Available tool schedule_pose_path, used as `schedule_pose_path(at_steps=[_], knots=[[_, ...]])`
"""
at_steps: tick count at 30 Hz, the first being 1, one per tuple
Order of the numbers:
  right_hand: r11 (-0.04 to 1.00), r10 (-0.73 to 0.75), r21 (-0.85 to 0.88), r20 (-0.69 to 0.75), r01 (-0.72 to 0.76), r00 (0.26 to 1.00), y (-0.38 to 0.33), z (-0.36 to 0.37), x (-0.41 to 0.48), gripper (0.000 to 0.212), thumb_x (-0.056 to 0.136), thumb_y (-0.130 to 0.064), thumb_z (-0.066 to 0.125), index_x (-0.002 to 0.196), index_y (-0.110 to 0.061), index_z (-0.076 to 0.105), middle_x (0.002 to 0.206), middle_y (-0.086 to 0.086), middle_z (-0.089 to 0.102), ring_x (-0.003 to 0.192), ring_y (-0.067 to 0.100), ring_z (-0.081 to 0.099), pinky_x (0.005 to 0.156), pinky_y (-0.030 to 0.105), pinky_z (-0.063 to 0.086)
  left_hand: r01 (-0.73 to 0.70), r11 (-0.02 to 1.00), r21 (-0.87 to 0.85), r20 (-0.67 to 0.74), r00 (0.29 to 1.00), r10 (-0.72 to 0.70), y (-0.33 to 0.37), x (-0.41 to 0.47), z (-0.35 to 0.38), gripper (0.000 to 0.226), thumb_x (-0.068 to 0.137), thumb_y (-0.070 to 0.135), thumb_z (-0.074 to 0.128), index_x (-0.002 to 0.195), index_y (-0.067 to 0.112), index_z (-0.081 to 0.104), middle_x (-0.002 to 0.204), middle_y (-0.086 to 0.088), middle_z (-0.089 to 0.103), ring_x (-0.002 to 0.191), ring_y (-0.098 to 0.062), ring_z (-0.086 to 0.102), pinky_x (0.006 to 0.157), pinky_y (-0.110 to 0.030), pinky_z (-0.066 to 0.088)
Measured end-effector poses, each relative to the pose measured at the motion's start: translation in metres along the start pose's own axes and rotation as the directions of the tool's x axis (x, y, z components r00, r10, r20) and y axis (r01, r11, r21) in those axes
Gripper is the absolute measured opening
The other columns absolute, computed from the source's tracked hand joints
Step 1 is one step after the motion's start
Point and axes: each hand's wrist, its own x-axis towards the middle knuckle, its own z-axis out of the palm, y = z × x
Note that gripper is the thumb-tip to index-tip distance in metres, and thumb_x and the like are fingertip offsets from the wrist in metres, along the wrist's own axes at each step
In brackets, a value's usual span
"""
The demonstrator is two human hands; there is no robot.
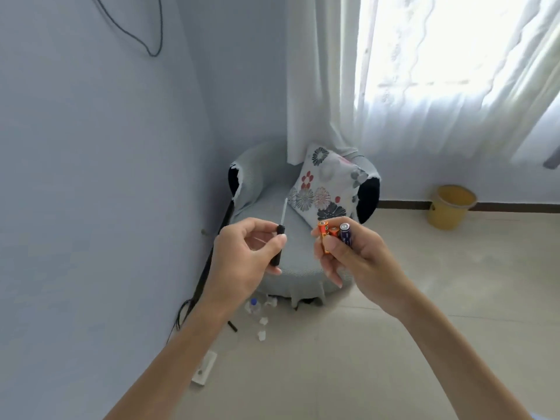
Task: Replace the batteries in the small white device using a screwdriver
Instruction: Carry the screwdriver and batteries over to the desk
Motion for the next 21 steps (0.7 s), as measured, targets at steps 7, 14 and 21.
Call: schedule_pose_path(at_steps=[7,14,21], knots=[[0.998,-0.027,-0.058,-0.238,0.014,0.971,-0.011,-0.139,0.008,0.023,0.108,-0.01,0.051,0.117,0.011,0.055,0.084,0.011,0.065,0.055,0.047,0.043,0.052,0.037,0.044,-0.068,0.997,-0.023,0.23,0.971,0.071,0.05,0.08,0.14,0.012,0.09,0.012,0.084,0.1,0.014,0.078,0.081,0.001,0.08,0.062,-0.019,0.077,0.052,-0.024,0.059],[0.993,-0.055,-0.12,-0.506,-0.007,0.861,-0.017,-0.26,0.029,0.019,0.109,-0.003,0.048,0.119,0.011,0.055,0.085,0.023,0.061,0.059,0.035,0.049,0.05,0.034,0.044,-0.159,0.986,-0.056,0.456,0.874,0.167,0.092,0.176,0.272,0.013,0.089,0.019,0.085,0.102,0.018,0.08,0.085,-0.001,0.081,0.067,-0.022,0.079,0.063,-0.042,0.066],[0.977,-0.105,-0.203,-0.725,-0.065,0.68,-0.036,-0.37,0.046,0.019,0.109,-0.01,0.05,0.117,0.004,0.059,0.086,0.015,0.065,0.058,0.028,0.052,0.052,0.038,0.044,-0.189,0.965,-0.18,0.645,0.718,0.261,0.146,0.257,0.403,0.009,0.089,0.011,0.085,0.094,0.016,0.081,0.082,-0.003,0.08,0.063,-0.026,0.077,0.053,-0.027,0.059]])
